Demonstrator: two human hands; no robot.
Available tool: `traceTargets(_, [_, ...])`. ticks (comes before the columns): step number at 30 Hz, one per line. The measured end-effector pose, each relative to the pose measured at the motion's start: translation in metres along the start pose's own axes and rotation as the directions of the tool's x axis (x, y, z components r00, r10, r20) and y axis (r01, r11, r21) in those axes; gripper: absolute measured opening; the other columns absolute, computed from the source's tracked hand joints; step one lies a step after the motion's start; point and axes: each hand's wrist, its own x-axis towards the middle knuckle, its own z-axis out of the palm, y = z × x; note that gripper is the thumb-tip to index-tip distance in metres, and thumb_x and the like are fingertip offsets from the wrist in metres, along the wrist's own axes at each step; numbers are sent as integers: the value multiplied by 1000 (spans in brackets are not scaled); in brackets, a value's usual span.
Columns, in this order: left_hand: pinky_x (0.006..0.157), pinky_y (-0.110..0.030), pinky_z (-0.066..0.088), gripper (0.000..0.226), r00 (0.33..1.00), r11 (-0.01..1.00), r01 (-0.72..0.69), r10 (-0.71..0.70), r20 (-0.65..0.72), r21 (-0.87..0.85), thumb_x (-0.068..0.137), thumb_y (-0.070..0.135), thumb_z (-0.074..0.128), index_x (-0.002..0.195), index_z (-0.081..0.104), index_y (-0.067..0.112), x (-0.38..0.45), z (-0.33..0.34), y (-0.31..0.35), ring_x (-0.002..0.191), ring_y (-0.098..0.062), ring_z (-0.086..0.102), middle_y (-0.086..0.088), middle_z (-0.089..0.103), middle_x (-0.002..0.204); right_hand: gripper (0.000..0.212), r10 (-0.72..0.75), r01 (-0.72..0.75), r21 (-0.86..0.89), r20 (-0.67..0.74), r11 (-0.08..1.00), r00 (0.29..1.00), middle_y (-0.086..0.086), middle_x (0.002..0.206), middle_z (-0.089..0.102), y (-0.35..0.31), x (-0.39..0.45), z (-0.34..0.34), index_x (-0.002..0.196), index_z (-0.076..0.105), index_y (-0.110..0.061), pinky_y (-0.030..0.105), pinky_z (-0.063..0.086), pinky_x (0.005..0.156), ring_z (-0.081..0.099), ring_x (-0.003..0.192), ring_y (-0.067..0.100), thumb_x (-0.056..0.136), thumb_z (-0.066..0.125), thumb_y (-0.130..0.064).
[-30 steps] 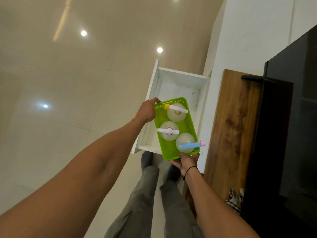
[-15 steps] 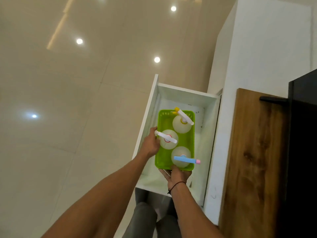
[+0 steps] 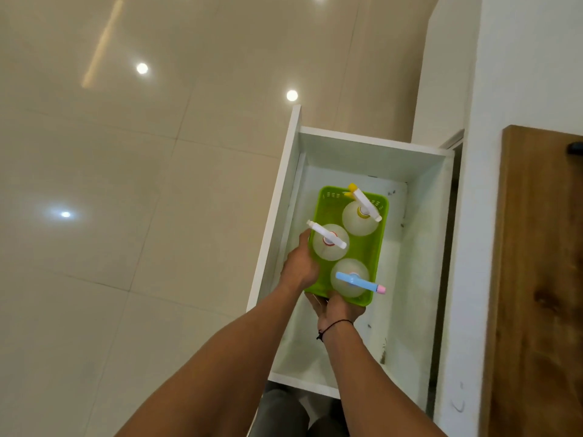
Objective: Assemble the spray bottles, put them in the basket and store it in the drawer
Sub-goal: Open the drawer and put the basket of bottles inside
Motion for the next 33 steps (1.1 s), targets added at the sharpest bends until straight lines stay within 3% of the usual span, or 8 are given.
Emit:
traceTargets(4, [100,-55,55,82,999,999,16,-14,36,-49,91,20,51,164,16,29,15,15,-13,119,-42,62,-18,62,138,47,-33,33,-10,-48,999,998,17,112,74,11,27,10,125,68,-20,53,63,60,75,88,38,84,74,3])
traceTargets(10, [95,-54,57,84,1000,1000,2,-2,30,6,96,8,49,166,7,31,34,28,-35,113,-41,65,-18,62,133,36,-18,17,-59,-30,998,999,15,113,76,23,52,15,128,65,-23,45,63,61,76,88,34,95,66,-8])
traceTargets(12, [99,-54,55,82,999,1000,19,-19,40,4,97,10,49,166,10,29,35,30,-39,119,-42,62,-19,60,138,47,-25,26,-43,7,999,1000,15,118,74,25,55,13,133,64,-21,44,63,61,75,83,32,93,59,4])
traceTargets(14, [105,-52,53,80,998,999,43,-43,44,-7,98,12,50,166,11,24,33,31,-41,127,-40,59,-18,56,146,53,-12,14,-47,32,999,999,17,121,73,27,51,10,136,61,-15,40,62,59,73,78,29,90,56,12])
traceTargets(19, [107,-50,51,72,997,996,75,-76,25,43,101,21,53,163,16,12,9,28,-40,133,-38,56,-19,52,150,42,122,-117,-155,25,981,992,28,115,68,20,29,0,135,51,6,39,59,62,67,74,30,94,58,9])
traceTargets(25, [94,-46,55,54,997,978,36,-20,-79,203,100,27,55,150,39,13,-40,7,-28,117,-36,65,-14,65,131,17,195,-167,-289,68,942,978,22,86,61,-6,-14,-7,111,57,0,37,58,56,54,62,27,96,51,8])
traceTargets(29, [79,-38,53,41,982,988,11,18,-189,151,100,29,53,139,50,16,-76,-14,-21,98,-30,70,-10,75,102,12,212,-162,-375,97,913,972,13,65,53,-28,-48,-7,93,59,-2,40,59,63,49,54,22,98,50,4])
traceTargets(33, [81,-43,59,30,950,999,6,7,-313,40,99,33,55,127,54,24,-113,-37,-20,84,-25,71,-4,74,87,10,162,-84,-430,148,899,976,13,69,52,-42,-85,-2,98,58,-4,41,60,69,50,60,22,99,49,2])
